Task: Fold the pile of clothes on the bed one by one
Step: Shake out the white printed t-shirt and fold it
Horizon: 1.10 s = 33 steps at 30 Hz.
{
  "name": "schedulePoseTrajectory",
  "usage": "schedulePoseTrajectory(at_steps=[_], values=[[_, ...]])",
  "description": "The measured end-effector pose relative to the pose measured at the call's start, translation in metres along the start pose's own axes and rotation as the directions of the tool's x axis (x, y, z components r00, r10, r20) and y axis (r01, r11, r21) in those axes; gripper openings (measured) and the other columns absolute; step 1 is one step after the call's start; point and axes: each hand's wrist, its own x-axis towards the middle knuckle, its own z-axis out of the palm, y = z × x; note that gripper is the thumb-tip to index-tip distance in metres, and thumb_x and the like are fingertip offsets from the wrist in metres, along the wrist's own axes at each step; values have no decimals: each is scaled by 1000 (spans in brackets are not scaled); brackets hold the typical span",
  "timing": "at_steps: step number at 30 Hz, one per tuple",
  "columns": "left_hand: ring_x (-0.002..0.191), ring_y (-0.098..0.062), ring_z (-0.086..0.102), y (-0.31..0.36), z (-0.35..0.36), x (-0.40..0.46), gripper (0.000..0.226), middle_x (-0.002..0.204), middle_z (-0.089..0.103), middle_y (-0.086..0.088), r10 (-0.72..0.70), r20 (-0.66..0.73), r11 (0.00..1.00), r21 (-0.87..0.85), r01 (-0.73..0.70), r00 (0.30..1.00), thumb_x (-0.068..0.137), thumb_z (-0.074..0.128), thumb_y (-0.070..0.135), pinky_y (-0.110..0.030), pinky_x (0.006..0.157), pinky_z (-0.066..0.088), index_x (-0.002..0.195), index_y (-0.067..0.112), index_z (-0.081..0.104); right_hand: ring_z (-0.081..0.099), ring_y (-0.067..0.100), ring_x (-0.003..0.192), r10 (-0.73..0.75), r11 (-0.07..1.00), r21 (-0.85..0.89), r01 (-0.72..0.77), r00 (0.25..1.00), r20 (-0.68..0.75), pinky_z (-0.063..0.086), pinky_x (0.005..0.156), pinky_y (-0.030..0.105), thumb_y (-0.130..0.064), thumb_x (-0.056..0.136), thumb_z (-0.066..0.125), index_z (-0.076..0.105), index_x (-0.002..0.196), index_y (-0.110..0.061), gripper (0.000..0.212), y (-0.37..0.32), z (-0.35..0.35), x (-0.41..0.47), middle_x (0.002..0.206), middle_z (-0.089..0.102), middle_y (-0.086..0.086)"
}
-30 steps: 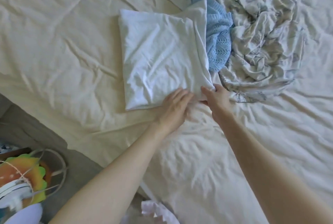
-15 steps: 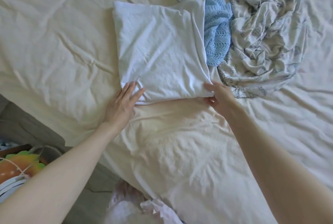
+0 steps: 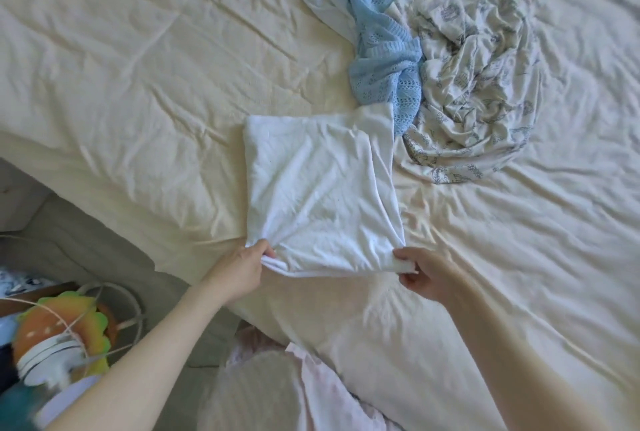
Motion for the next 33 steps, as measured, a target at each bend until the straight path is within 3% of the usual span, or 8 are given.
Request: schedulePoseTrajectory(at_steps=[7,13,18,22,24,27,30,33], values=[[80,-8,50,3,2,-38,19,85,54,9,119,398,984,-173,-53,910,93,47,12,-22,68,39,99,24,61,54,18,49,104,981,-154,-120,988,-110,43,40,19,0,78,69,62,79,0,7,45,-35,-41,59,58,10],[68,-4,57,-4,-49,-38,18,77,64,14,23,-43,922,-386,-38,999,91,59,25,-23,59,40,79,39,61,51,14,46,-307,946,-167,280,936,-170,41,38,19,-5,81,68,57,84,-9,12,-11,0,-60,63,54,9],[65,-4,58,-7,-89,12,6,79,62,9,-149,-391,860,-505,-76,908,87,65,27,-18,54,45,87,23,60,56,14,52,-249,963,72,260,959,-135,40,35,14,-9,87,63,55,79,-7,12,-84,46,-49,71,57,10],[79,-21,61,-4,-85,67,28,105,64,-10,-320,-399,694,-716,-74,860,91,61,27,-39,77,54,112,10,57,55,17,61,-360,931,-6,364,917,-175,49,55,25,-20,94,53,51,81,-8,17,-116,79,-23,73,55,6],[102,-25,59,-6,-67,81,42,119,59,-10,-372,-312,695,-718,40,874,92,59,28,-31,86,46,126,6,48,57,25,90,-622,737,-474,482,759,-194,48,84,38,-27,96,47,56,101,-10,20,-104,95,-14,92,58,6],[106,-28,55,-5,-35,81,46,122,54,-14,-440,-308,694,-713,102,844,92,58,27,-24,79,37,127,1,46,36,30,134,-877,112,-854,508,455,156,27,107,40,-29,98,44,47,137,-13,42,-57,110,-7,142,44,15],[105,-29,55,-4,-15,75,50,120,54,-13,-557,-283,589,-798,131,781,91,58,33,-28,85,41,127,0,46,9,28,147,-774,-300,-853,427,414,479,5,117,48,-36,99,40,29,148,-23,52,-21,120,5,158,17,9],[99,-16,54,-4,-9,73,48,109,55,2,-567,-161,451,-881,141,808,92,56,37,-25,81,40,128,6,48,3,30,147,-685,-425,-823,376,461,565,-4,115,54,-43,98,37,19,150,-28,57,-9,122,26,159,6,8]])
